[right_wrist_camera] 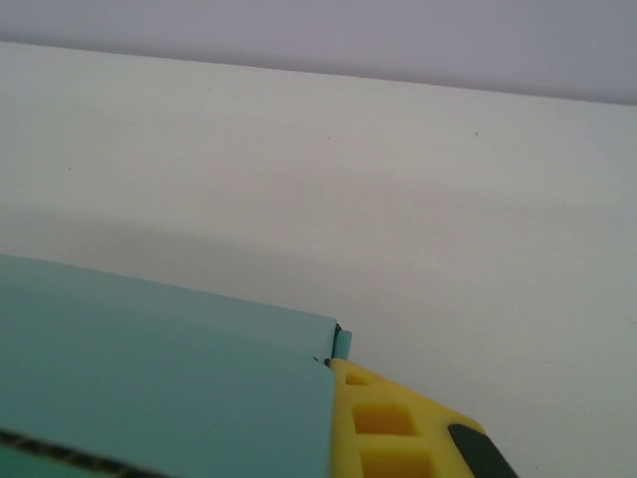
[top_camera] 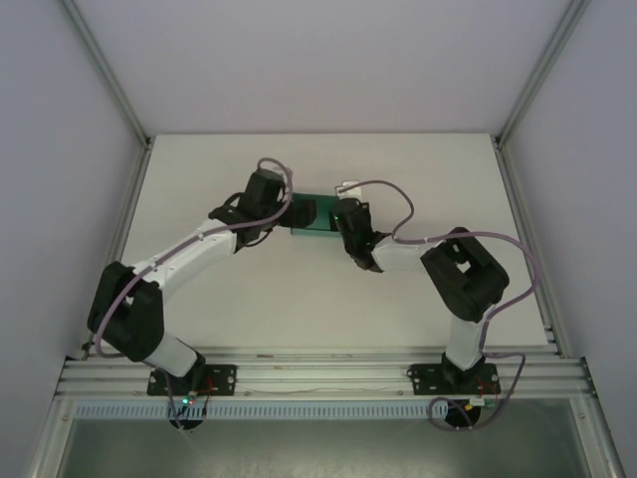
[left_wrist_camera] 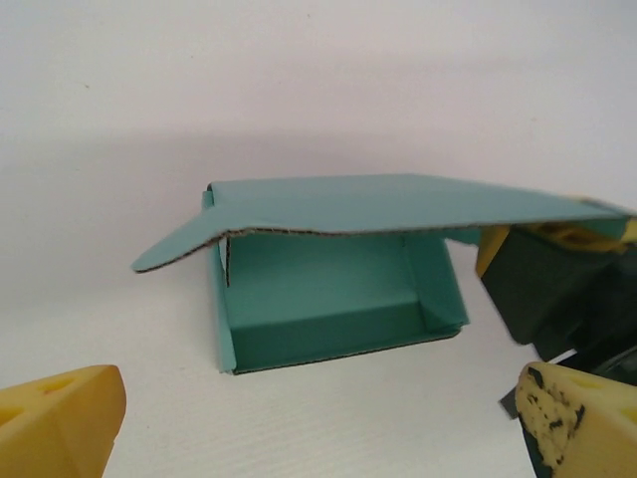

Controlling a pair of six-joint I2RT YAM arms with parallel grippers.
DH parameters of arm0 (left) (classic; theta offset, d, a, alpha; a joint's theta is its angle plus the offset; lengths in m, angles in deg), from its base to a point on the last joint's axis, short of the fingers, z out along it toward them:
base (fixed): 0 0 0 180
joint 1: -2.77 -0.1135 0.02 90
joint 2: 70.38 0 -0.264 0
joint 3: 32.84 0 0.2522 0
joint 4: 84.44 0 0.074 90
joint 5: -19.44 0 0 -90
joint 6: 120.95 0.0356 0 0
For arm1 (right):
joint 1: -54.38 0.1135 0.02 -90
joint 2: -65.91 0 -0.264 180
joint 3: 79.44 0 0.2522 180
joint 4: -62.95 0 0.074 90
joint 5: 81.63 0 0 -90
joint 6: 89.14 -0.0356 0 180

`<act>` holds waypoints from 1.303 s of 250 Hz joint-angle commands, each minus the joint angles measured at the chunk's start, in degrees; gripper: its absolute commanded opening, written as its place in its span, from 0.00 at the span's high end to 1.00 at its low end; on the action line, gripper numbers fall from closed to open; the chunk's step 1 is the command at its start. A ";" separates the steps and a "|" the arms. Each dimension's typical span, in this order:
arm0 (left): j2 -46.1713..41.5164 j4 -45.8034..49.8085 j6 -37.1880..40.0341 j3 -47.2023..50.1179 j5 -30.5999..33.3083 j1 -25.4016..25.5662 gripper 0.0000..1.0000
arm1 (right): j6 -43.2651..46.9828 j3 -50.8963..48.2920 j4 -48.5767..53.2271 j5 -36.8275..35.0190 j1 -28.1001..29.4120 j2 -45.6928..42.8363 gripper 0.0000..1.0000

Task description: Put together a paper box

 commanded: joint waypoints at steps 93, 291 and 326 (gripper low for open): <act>27.53 8.10 -3.79 -26.97 -20.77 -13.10 0.01 | 6.70 -3.81 2.03 1.78 1.17 1.26 1.00; 31.75 -4.66 -5.98 -12.06 -28.42 -13.26 0.35 | 4.35 -6.16 6.18 8.95 1.29 -3.74 0.67; 31.28 -6.52 -5.91 -9.82 -28.20 -13.27 0.38 | 3.98 -7.43 8.47 10.47 1.34 -7.76 0.58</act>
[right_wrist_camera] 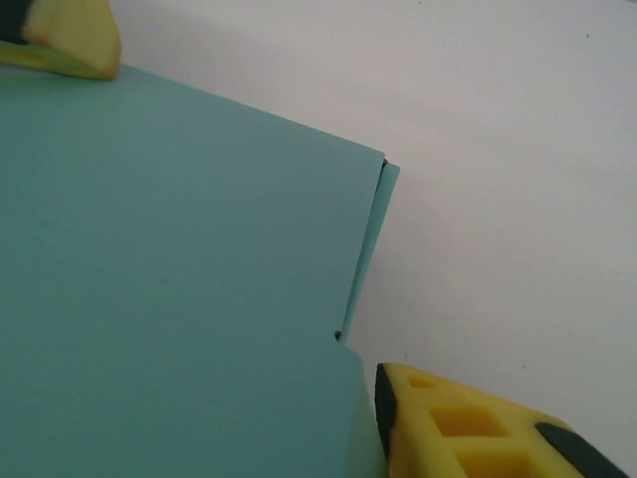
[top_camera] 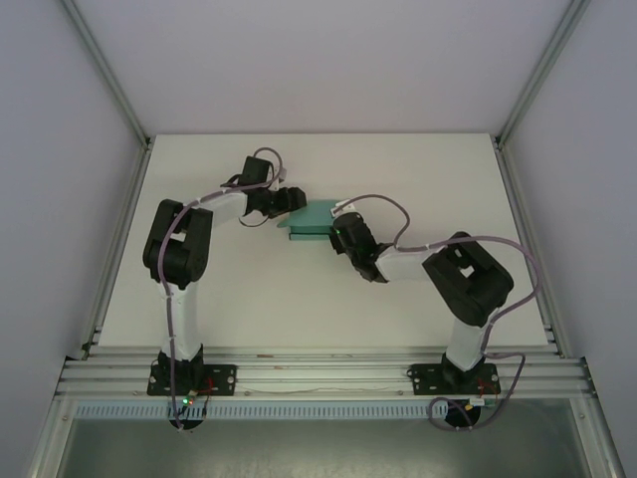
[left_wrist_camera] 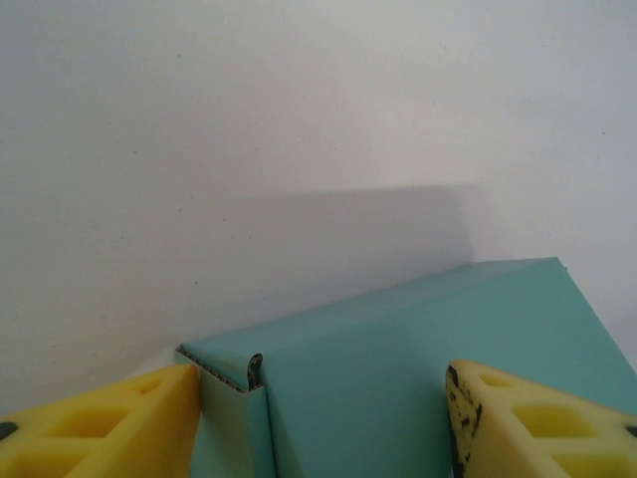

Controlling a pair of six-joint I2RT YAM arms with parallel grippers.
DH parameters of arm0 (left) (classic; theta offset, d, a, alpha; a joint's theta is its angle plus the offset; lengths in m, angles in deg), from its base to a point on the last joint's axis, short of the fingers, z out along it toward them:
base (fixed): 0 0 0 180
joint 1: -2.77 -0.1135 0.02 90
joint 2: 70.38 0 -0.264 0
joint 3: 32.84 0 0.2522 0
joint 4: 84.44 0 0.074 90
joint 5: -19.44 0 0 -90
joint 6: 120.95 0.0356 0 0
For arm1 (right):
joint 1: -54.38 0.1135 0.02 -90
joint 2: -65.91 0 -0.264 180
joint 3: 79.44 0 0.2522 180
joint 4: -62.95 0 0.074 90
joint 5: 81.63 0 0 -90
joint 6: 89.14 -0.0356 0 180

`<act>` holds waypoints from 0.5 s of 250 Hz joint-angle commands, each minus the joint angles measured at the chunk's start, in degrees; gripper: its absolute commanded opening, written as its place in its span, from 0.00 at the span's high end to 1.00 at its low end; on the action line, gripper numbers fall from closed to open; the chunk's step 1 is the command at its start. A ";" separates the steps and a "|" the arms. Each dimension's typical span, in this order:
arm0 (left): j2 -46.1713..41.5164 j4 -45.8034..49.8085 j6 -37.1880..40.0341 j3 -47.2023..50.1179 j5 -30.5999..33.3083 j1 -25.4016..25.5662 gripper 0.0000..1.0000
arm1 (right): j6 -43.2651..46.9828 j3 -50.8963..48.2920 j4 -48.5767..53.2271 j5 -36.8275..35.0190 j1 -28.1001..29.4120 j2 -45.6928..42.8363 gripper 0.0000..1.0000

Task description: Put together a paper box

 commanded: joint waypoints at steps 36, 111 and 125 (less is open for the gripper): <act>-0.99 -1.47 -0.34 5.83 1.21 0.14 0.42 | 1.34 -3.24 5.87 6.17 0.21 -9.53 0.39; -3.10 -6.59 -1.32 10.99 2.46 0.27 0.44 | -0.35 -7.29 7.23 20.96 0.20 -17.57 0.21; -3.63 -7.00 -1.03 11.77 2.99 0.26 0.44 | -2.70 -6.71 6.77 21.51 0.10 -18.19 0.18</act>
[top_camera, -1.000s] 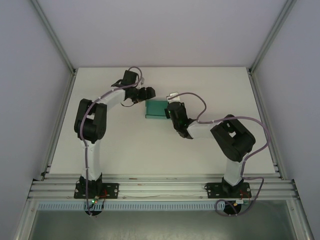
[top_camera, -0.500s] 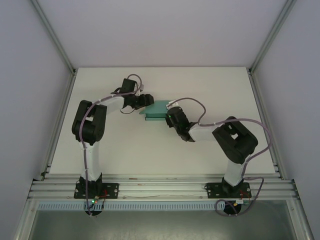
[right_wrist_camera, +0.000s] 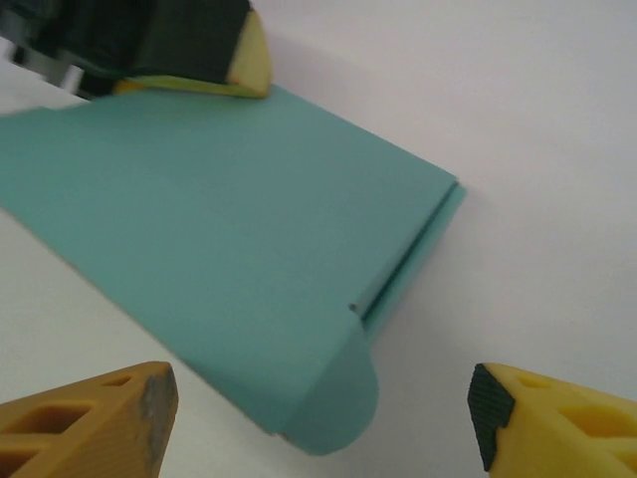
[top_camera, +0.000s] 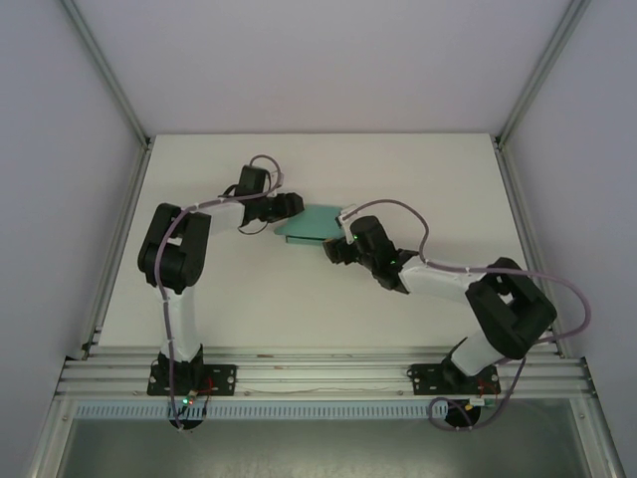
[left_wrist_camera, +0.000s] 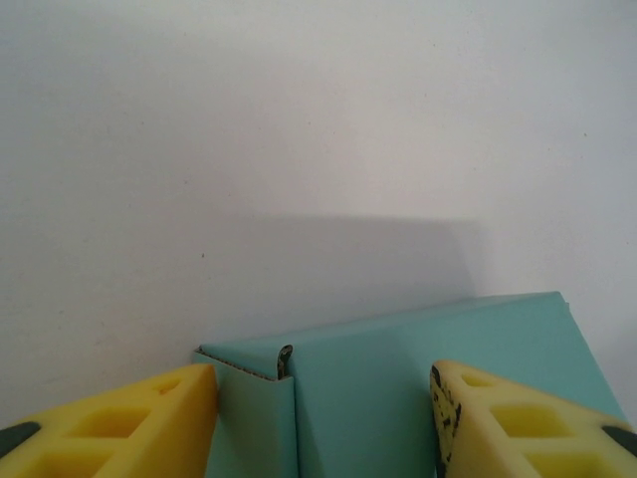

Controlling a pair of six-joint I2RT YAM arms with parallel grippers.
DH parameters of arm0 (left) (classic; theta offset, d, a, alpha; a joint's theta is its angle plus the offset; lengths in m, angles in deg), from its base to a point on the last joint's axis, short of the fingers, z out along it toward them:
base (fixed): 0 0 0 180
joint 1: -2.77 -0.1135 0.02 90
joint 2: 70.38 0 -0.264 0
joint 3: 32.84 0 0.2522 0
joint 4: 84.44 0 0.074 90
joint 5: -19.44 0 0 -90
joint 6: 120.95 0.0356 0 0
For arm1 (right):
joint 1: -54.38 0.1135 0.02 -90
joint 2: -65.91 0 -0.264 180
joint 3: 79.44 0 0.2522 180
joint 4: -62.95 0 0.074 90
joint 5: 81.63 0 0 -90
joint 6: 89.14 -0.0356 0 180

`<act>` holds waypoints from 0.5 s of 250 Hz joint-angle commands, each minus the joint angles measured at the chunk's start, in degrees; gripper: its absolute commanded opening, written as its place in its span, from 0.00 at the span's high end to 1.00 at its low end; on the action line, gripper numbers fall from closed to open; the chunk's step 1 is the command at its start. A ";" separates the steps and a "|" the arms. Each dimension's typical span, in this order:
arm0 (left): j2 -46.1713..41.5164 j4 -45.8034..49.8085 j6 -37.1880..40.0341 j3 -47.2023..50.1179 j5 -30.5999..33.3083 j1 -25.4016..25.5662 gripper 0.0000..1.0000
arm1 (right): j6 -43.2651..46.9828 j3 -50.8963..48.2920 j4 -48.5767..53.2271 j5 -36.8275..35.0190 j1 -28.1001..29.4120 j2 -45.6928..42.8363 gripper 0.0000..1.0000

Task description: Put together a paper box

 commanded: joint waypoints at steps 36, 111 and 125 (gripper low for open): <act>-1.70 0.79 0.96 5.17 3.97 0.51 0.44 | -11.35 4.44 -0.02 0.19 -0.94 -1.21 0.08; -1.57 0.43 1.20 5.38 4.63 1.15 0.44 | -21.82 13.35 4.76 -0.83 -6.58 12.49 0.12; -1.66 0.52 1.25 5.46 4.77 1.16 0.44 | -21.97 12.86 3.92 -0.41 -7.06 14.62 0.13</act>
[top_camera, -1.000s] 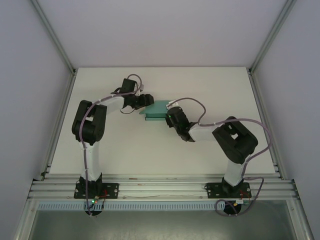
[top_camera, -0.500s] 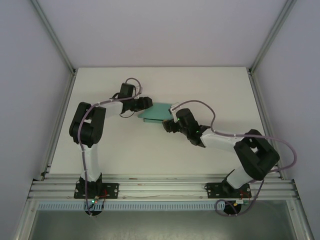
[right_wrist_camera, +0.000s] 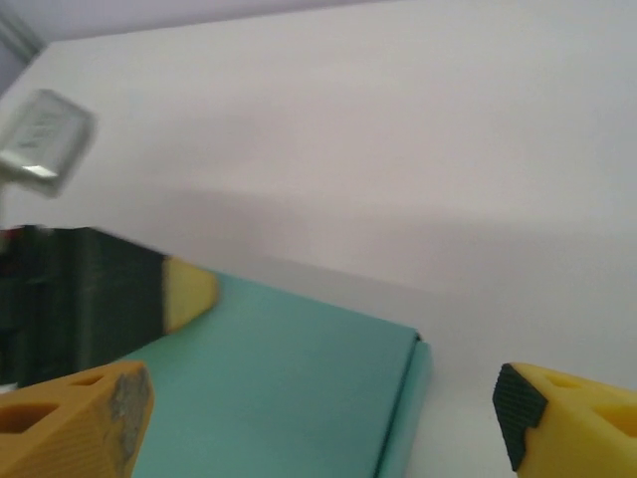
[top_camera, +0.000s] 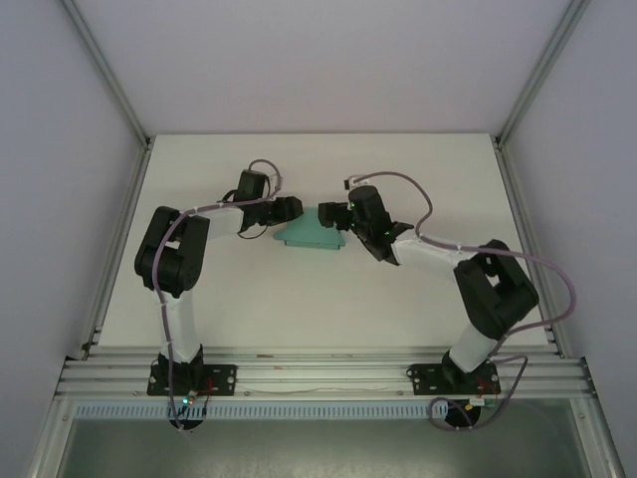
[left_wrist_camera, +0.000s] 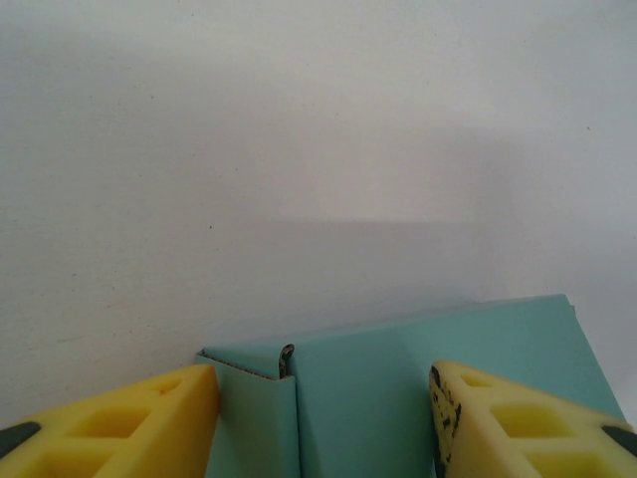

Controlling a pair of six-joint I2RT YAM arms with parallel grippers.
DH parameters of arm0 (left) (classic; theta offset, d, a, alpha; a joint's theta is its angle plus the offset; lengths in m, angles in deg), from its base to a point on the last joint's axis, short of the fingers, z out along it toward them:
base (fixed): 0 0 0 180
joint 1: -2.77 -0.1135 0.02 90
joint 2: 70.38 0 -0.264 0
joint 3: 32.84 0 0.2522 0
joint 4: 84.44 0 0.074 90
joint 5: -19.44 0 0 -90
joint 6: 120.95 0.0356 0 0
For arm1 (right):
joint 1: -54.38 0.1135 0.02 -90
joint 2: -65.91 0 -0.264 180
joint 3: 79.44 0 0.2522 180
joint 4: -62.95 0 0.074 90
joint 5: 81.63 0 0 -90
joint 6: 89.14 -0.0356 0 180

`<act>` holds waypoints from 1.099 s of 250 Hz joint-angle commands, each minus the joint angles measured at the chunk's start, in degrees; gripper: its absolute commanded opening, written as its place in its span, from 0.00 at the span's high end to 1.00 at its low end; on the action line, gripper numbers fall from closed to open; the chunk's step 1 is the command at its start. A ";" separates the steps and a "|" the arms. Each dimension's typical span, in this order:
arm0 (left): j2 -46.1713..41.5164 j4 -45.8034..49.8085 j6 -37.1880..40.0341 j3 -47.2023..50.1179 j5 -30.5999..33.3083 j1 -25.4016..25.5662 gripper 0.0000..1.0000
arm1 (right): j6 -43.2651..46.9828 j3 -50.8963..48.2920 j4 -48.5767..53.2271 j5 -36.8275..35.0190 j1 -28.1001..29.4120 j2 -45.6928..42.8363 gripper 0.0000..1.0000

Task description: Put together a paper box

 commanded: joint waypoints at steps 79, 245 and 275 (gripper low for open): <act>-1.34 4.31 3.00 2.45 1.49 0.66 0.44 | -6.86 -5.73 -1.36 -1.29 -1.51 11.37 0.24; 0.57 -16.37 -10.69 11.81 -10.38 -2.91 0.71 | -27.47 -2.87 -1.79 25.52 -12.45 4.65 0.13; 0.78 -19.89 -12.28 13.49 -11.38 -3.59 0.81 | -27.14 -0.85 0.19 31.76 -12.85 6.41 0.13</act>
